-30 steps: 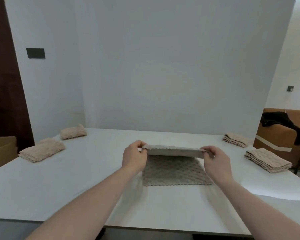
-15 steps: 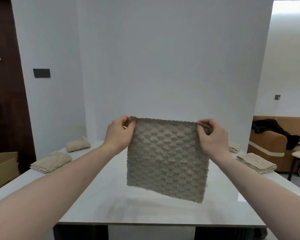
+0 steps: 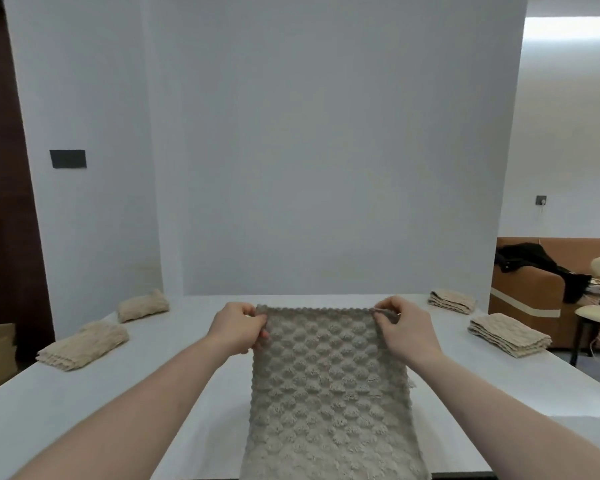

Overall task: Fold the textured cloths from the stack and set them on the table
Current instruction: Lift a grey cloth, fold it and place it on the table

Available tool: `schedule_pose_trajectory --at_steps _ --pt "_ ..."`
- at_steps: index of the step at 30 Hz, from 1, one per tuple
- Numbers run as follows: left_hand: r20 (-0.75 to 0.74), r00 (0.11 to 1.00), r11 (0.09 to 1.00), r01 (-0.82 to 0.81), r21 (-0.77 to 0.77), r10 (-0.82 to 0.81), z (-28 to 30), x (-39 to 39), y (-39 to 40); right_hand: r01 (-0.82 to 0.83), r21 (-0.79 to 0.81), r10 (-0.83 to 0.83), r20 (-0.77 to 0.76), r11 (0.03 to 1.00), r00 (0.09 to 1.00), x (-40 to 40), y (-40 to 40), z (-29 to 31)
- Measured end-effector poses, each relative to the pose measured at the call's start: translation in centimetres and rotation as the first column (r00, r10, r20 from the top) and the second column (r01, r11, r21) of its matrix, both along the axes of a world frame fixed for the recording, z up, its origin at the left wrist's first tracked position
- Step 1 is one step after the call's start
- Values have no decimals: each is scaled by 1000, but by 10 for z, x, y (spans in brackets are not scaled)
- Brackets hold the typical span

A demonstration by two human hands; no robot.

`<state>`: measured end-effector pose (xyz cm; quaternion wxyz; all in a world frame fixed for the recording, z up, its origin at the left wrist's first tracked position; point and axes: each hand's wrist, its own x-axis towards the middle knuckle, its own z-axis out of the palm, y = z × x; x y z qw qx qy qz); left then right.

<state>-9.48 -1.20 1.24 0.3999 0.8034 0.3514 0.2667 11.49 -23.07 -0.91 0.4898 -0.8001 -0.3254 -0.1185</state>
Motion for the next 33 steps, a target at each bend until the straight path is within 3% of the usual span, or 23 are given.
schedule_pose_trajectory --at_steps 7,22,33 --pt "125 992 973 -3 -229 32 -30 31 24 19 -15 -20 -12 1000 1000 19 27 -19" --pt "125 992 960 62 -275 -28 -57 -4 3 -116 -118 119 15 986 993 1 -5 -43" --pt "-77 995 998 58 10 -57 -92 -50 -33 -197 -337 232 64 921 971 -33 -57 -81"
